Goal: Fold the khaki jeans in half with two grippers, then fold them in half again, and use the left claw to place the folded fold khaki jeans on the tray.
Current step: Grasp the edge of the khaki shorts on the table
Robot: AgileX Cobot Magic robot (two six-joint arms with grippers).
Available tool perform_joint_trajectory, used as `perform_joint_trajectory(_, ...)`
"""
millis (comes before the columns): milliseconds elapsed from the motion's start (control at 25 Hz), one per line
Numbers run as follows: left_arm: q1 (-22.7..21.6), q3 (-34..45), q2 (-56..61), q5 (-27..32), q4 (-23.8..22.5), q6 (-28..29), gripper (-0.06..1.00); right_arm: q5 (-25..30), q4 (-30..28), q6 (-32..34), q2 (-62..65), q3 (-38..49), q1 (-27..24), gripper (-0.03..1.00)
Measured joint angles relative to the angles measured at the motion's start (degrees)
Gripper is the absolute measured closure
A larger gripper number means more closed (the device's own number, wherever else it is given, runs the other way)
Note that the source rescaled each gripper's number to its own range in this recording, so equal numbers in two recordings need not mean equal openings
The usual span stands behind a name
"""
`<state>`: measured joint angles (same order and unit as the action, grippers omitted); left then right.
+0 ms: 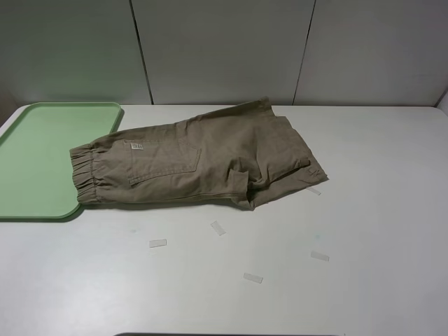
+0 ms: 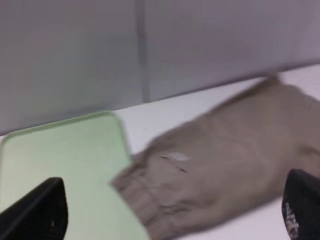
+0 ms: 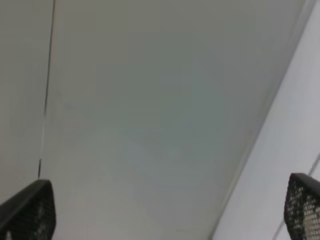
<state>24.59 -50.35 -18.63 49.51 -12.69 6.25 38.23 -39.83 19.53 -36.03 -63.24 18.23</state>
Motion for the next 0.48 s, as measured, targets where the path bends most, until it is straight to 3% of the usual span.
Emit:
perform_joint_trajectory(280,0.00,-0.05,5.65,9.49,14.16,-7.03,0.09,6.00,6.04,-8.31,7.92,-0.05,0.00,-0.03)
perform_joint_trajectory(480,0.00,1.46,5.70,14.46,15.84,-7.65,0.09,6.57,9.84,-9.65,10.58,-0.05,0.00,-0.03)
